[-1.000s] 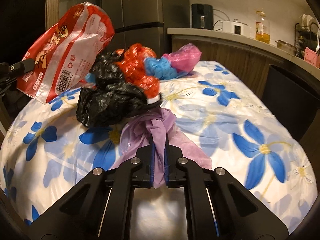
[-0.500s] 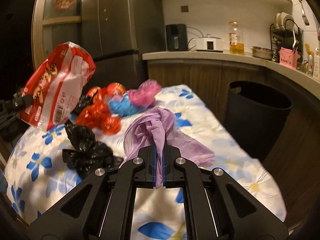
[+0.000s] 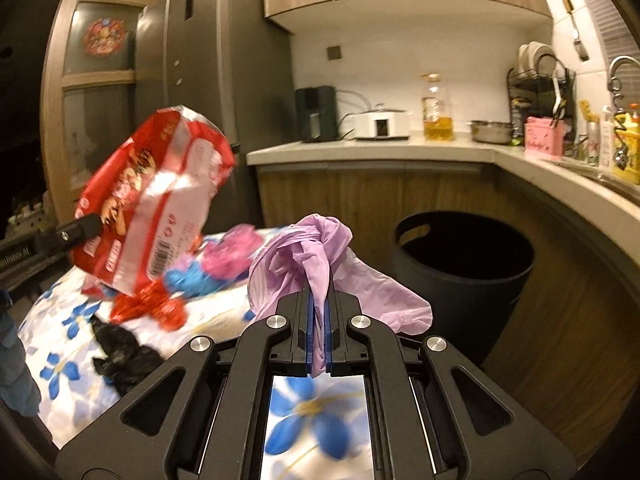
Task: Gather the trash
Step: 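Carry the snack bag and purple glove over the black trash bin with both tools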
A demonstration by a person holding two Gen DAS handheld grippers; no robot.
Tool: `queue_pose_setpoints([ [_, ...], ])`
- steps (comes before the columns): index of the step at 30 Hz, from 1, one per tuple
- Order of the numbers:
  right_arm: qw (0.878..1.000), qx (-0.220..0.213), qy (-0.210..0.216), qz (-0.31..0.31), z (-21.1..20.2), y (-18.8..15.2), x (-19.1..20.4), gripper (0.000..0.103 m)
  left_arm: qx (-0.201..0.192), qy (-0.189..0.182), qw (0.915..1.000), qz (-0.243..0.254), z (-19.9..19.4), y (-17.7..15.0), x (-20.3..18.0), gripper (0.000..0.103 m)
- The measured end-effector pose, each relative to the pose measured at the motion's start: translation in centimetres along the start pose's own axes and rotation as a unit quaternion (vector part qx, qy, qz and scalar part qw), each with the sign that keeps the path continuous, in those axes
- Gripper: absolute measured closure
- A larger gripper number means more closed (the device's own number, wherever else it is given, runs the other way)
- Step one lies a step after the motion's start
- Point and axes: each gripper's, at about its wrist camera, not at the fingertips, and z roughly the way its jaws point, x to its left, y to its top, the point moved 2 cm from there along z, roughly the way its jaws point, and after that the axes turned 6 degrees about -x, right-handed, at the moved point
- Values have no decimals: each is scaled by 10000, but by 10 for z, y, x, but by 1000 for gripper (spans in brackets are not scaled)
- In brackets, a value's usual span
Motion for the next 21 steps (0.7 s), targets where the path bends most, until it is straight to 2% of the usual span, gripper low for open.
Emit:
queue_pose_setpoints([
  [7, 9973, -402, -614, -18, 8, 29, -47, 99, -11, -613, 9980, 135, 48, 8, -64, 103],
  [12, 9932, -593, -1002, 83, 20, 45, -85, 99, 20, -888, 9957, 269, 84, 8, -108, 103],
  [21, 9879, -779, -1306, 297, 42, 62, -138, 99, 61, -1216, 9918, 380, 134, 5, -164, 103],
])
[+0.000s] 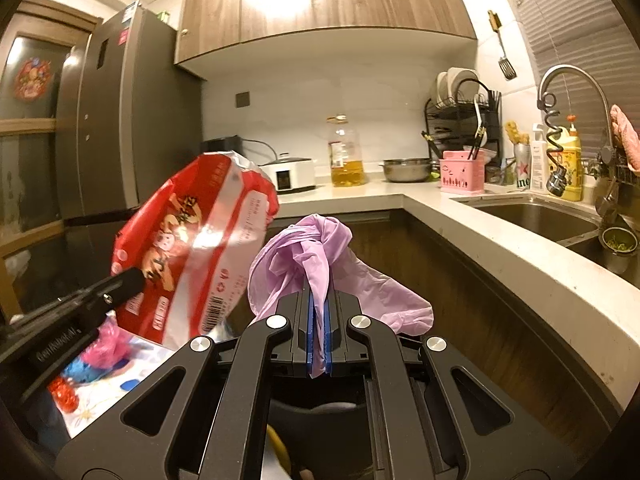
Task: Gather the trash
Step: 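Carry the snack bag and purple glove over the black trash bin with both tools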
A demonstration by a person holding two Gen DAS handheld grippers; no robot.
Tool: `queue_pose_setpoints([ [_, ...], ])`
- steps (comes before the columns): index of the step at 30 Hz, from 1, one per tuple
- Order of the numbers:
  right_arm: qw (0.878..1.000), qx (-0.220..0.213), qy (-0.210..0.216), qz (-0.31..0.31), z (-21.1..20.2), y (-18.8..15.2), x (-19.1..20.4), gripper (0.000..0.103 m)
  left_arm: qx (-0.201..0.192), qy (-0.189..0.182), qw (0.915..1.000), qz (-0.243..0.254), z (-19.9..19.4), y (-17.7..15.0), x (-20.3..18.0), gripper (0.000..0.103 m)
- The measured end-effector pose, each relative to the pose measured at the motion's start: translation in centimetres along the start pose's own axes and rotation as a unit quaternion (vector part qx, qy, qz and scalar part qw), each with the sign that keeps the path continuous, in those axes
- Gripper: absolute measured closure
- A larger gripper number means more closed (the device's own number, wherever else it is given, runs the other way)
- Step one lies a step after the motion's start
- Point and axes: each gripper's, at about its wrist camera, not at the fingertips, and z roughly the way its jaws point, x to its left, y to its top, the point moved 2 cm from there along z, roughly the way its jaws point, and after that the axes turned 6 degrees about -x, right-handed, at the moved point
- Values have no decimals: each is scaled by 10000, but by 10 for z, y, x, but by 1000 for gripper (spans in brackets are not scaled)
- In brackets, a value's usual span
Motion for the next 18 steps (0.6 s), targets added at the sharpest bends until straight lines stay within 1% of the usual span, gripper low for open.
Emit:
queue_pose_setpoints([
  [7, 9998, 94, -29, 177, 24, 0, -14, 99, 136, -80, 9999, -31, 33, -7, -10, 103],
  [13, 9998, 118, -19, 161, 39, -1, -18, 99, 230, -106, 9997, -72, 51, -14, -10, 103],
  [18, 9998, 106, 18, 174, 48, -1, -20, 98, 344, -218, 9991, -104, 63, -18, -10, 103],
])
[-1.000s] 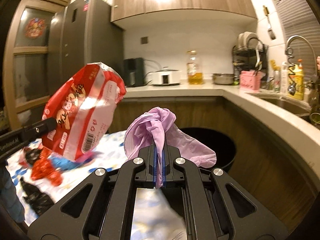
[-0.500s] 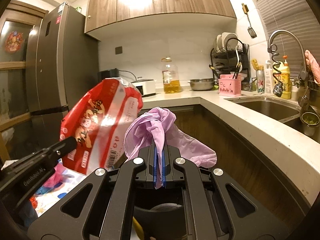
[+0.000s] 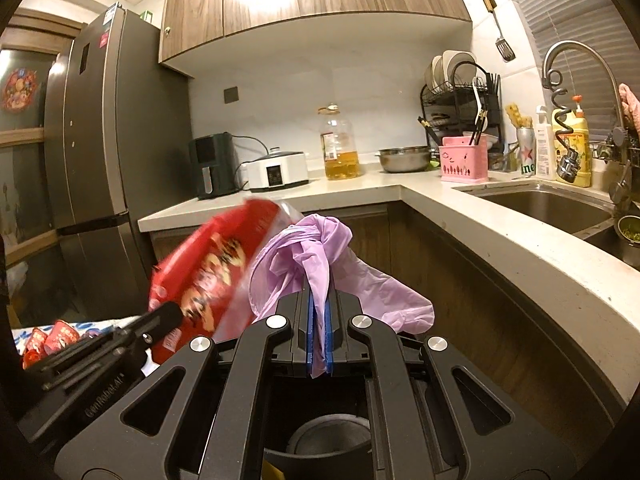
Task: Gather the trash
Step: 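Carry the snack bag and purple glove over the black trash bin with both tools, then open both tools to drop the snack bag and glove into the bin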
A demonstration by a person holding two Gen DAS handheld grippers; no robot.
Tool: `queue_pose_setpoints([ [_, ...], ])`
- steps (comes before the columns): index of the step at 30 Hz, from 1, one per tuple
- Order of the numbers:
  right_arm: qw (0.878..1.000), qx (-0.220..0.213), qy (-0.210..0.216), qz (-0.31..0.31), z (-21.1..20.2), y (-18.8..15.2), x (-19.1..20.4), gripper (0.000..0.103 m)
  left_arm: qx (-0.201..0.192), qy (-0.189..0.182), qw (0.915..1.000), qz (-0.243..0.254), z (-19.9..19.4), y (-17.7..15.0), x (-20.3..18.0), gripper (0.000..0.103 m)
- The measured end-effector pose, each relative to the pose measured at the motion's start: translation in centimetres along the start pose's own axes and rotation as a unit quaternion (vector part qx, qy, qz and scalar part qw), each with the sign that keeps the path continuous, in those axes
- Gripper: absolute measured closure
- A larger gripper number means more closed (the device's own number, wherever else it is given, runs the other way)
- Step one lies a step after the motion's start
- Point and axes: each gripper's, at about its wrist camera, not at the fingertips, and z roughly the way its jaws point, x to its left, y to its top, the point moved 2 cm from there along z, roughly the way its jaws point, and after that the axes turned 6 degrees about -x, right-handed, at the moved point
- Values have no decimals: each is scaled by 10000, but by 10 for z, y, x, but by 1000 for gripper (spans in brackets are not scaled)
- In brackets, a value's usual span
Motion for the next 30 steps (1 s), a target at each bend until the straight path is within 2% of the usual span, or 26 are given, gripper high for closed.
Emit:
queue_pose_setpoints([
  [2, 10000, 30, -16, -14, 4, 0, -2, 97, 43, -17, 10000, 21, 4, -2, 0, 102],
  [3, 10000, 41, -18, -7, 6, -1, -3, 92, 66, -27, 10000, 22, 7, -3, 0, 100],
  [5, 10000, 66, -20, 16, 10, -3, -6, 81, 105, -73, 9999, -32, 10, -5, 2, 87],
  [6, 10000, 75, -38, 25, 11, -4, -7, 73, 113, -79, 9999, -73, 12, -6, 3, 78],
  [7, 9999, 91, -42, 36, 13, -4, -8, 70, 118, -91, 9998, -127, 13, -7, 6, 70],
  [9, 9999, 121, -98, 59, 16, -5, -11, 65, 159, -44, 9997, -196, 14, -9, 11, 68],
  [10, 9998, 123, -113, 73, 16, -4, -13, 64, 178, -18, 9996, -239, 14, -9, 14, 64],
  [11, 9998, 134, -129, 99, 17, -5, -15, 59, 179, 23, 9994, -289, 13, -10, 17, 56],
  [15, 9995, 195, -173, 152, 13, -9, -17, 49, 146, 185, 9990, -376, 5, -11, 26, 38],
  [16, 9995, 204, -178, 147, 12, -10, -17, 45, 122, 303, 9989, -347, 1, -12, 27, 29],
  [17, 9995, 222, -183, 143, 10, -10, -16, 40, 99, 391, 9987, -321, -4, -13, 29, 25],
  [20, 9994, 286, -168, 129, 4, -14, -12, 31, 104, 653, 9976, -219, -15, -15, 33, 16],
  [23, 9991, 384, -144, 74, -3, -20, -6, 26, 50, 1004, 9949, -60, -27, -16, 37, 14],
  [25, 9990, 422, -117, 43, -7, -23, -2, 23, 36, 1205, 9927, 28, -35, -17, 40, 8],
  [30, 9990, 415, -147, -58, -22, -24, 9, 20, 16, 1606, 9870, 81, -58, -17, 52, 6],
])
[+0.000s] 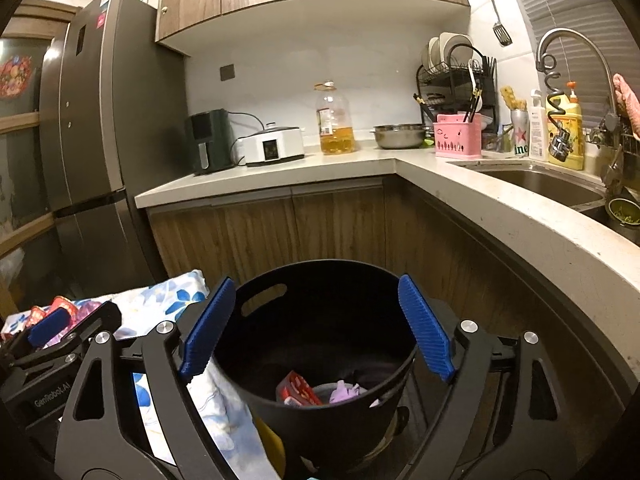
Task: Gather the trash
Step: 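Open both tools to drop the snack bag and glove into the bin, then move both tools back over the remaining trash on the table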
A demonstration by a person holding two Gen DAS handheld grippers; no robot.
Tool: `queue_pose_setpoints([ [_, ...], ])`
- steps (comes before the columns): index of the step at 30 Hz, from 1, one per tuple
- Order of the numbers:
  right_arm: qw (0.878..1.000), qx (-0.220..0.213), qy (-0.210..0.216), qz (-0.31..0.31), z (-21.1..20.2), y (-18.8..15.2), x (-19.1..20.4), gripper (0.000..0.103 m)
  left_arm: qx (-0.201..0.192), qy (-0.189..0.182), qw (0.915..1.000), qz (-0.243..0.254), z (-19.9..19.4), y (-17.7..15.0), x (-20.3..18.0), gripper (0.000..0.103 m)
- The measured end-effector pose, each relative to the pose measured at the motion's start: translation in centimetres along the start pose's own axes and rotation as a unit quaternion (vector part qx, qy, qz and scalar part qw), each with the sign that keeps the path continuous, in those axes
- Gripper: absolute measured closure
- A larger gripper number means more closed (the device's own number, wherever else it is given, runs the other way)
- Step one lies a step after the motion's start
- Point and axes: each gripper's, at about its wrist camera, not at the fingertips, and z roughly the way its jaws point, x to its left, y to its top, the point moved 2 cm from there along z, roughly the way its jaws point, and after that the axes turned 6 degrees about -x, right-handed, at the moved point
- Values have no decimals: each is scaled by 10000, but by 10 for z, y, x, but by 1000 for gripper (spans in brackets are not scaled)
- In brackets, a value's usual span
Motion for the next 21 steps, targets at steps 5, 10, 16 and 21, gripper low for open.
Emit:
queue_pose_setpoints([
  [5, 9999, -31, -80, -85, -18, 0, 10, 19, 36, 316, 9995, -6, -19, -3, 17, 6],
  [10, 9999, -47, -92, -83, -35, -6, 19, 19, 24, 536, 9986, -42, -39, -7, 32, 6],
  [16, 9998, -106, -138, 6, -58, -10, 27, 19, -47, 748, 9971, -99, -65, -9, 50, 6],
  [21, 9999, -119, -79, 96, -74, -14, 35, 19, -136, 920, 9956, -94, -89, -12, 62, 6],
])
